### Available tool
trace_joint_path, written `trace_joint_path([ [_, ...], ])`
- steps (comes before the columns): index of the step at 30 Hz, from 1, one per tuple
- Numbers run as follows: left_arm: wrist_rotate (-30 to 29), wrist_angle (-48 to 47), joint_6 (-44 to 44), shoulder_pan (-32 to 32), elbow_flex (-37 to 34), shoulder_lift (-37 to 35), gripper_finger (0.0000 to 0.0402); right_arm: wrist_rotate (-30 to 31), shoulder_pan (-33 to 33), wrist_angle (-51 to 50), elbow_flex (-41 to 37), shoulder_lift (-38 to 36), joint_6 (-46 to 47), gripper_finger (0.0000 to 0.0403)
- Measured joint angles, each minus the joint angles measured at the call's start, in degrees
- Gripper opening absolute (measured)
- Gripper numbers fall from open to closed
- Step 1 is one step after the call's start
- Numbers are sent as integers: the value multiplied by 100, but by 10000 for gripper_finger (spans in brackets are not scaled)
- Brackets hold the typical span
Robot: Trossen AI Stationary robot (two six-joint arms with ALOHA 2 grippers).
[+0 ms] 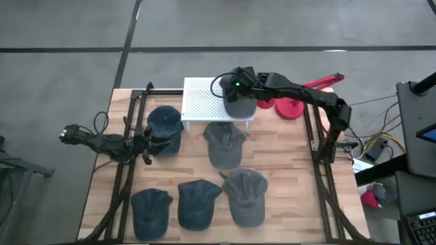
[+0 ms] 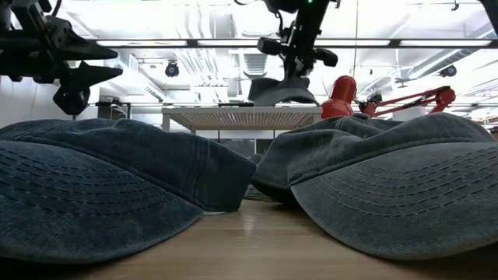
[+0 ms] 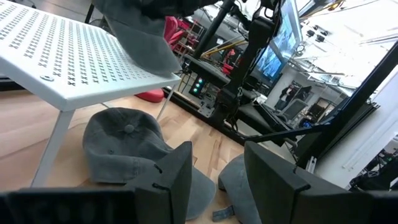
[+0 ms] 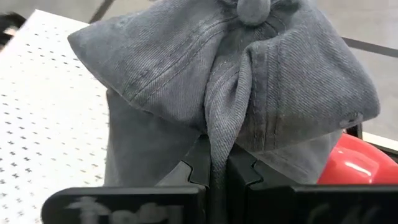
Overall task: Pick & Place hat
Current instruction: Put the top right gray cap on the shelf
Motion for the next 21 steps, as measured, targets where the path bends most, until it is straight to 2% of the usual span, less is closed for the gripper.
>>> trace_joint_path([
  [21, 0, 1, -104, -2, 0, 0, 149, 7, -34, -65, -38, 6, -25, 13],
])
